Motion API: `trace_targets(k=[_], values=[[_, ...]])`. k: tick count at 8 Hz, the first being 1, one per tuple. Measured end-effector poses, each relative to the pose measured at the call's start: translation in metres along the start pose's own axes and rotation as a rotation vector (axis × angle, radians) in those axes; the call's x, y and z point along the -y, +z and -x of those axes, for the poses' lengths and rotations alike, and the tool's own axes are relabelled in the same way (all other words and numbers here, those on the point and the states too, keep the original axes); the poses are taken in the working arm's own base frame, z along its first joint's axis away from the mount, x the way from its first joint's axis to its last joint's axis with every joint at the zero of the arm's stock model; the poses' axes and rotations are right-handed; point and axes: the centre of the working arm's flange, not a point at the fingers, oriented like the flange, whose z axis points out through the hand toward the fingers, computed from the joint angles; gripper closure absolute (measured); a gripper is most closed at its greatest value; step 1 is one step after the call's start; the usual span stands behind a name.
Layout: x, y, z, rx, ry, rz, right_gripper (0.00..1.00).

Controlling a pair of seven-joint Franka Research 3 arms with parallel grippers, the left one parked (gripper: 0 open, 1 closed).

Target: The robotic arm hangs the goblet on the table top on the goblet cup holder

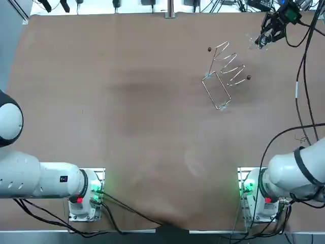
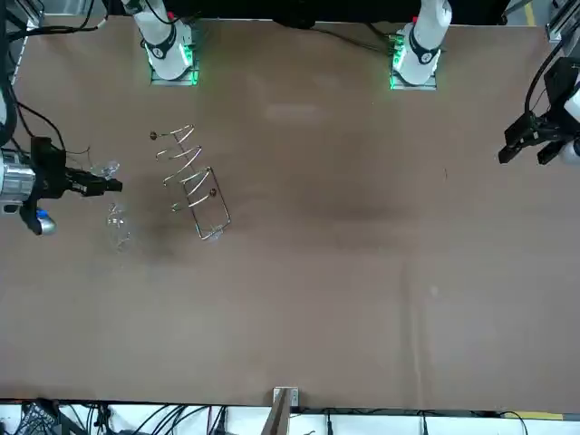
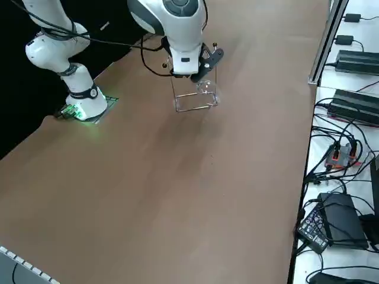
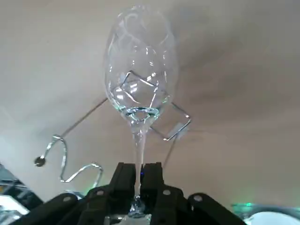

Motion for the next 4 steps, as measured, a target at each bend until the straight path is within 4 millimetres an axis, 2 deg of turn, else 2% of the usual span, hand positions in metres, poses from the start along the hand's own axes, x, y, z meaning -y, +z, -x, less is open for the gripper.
trace_targets(k=[4], values=[[0.014,-0.002,0.003,0.067,0.119,-0.113,0.89]])
